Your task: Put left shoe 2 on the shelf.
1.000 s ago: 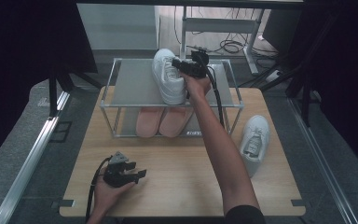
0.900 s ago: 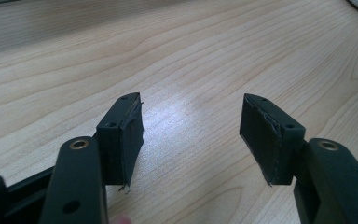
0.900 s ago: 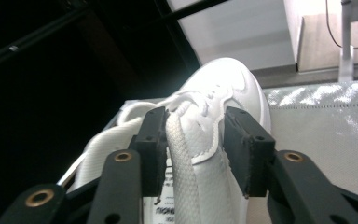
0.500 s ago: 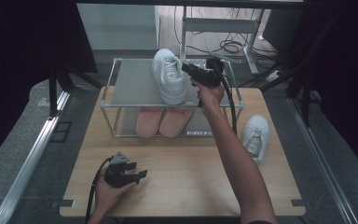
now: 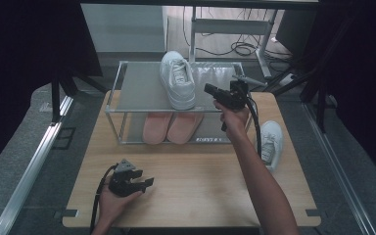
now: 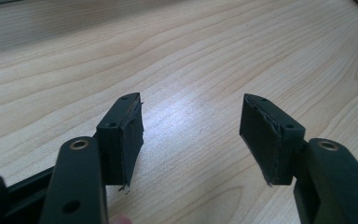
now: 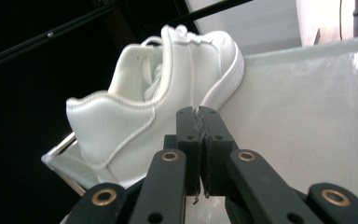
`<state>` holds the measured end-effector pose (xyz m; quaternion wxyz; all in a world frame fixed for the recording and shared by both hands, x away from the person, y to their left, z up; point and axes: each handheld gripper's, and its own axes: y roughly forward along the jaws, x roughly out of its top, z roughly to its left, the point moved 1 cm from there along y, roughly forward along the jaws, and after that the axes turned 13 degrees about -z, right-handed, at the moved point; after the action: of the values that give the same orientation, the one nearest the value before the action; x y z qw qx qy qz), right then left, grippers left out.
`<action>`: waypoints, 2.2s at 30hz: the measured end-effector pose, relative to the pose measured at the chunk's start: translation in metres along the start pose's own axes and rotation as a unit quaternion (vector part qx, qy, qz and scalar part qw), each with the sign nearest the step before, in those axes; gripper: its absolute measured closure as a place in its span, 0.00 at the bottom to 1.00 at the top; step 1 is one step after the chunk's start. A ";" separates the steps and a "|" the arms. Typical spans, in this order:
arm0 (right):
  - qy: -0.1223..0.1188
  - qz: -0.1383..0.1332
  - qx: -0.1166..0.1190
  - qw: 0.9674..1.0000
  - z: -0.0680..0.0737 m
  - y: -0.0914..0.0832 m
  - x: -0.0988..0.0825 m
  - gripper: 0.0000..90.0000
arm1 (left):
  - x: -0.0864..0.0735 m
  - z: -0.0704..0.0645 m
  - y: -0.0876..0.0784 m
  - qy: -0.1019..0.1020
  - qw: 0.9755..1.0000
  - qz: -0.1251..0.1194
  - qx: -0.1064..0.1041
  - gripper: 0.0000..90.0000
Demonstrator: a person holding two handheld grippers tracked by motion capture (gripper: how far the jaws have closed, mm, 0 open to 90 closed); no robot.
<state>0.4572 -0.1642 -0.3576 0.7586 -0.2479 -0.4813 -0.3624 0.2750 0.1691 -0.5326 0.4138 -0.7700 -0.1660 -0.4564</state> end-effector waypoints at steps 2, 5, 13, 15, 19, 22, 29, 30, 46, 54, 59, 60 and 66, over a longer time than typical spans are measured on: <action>0.001 0.005 0.004 1.000 0.000 -0.002 -0.004 0.98 | 0.000 0.000 0.000 0.000 1.000 0.001 0.000 0.44; -0.003 0.012 0.013 1.000 0.003 -0.004 -0.011 0.99 | 0.000 0.000 0.000 0.000 1.000 0.001 0.000 0.44; -0.005 0.021 0.030 0.999 0.012 -0.003 -0.021 0.99 | 0.000 0.000 0.000 0.001 1.000 0.003 -0.002 0.44; -0.004 0.020 0.032 0.999 0.012 -0.003 -0.023 0.99 | -0.001 0.000 0.000 0.001 1.000 0.003 -0.002 0.44; -0.002 0.020 0.033 0.999 0.012 -0.002 -0.025 0.99 | -0.001 -0.001 0.001 0.002 1.000 0.004 -0.003 0.44; 0.002 0.022 0.032 0.999 0.012 0.000 -0.026 0.99 | -0.001 -0.001 0.001 0.002 1.000 0.006 -0.003 0.44; 0.004 0.031 0.036 0.999 0.014 0.006 -0.034 1.00 | -0.001 -0.001 0.001 0.002 1.000 0.006 -0.002 0.44; 0.003 0.030 0.035 0.999 0.015 0.006 -0.034 1.00 | -0.001 -0.001 0.001 0.002 1.000 0.006 -0.002 0.44; 0.008 0.029 0.042 0.999 0.025 0.011 -0.037 1.00 | -0.001 -0.001 0.002 0.005 1.000 0.008 -0.004 0.44; 0.007 0.030 0.049 0.998 0.034 0.016 -0.041 1.00 | -0.001 0.000 0.001 0.004 1.000 0.005 -0.004 0.44; 0.011 0.029 0.052 0.998 0.036 0.017 -0.042 1.00 | -0.001 -0.001 0.002 0.005 1.000 0.007 -0.005 0.44; 0.014 0.029 0.052 0.998 0.037 0.018 -0.043 1.00 | -0.001 -0.001 0.002 0.005 1.000 0.009 -0.005 0.44; 0.011 0.032 0.062 0.998 0.046 0.024 -0.047 1.00 | -0.001 -0.001 0.001 0.005 1.000 0.006 -0.004 0.44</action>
<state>0.4380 -0.1017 -0.3822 0.7888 -0.2124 -0.4864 -0.3099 0.2745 0.1681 -0.5335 0.4142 -0.7702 -0.1576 -0.4586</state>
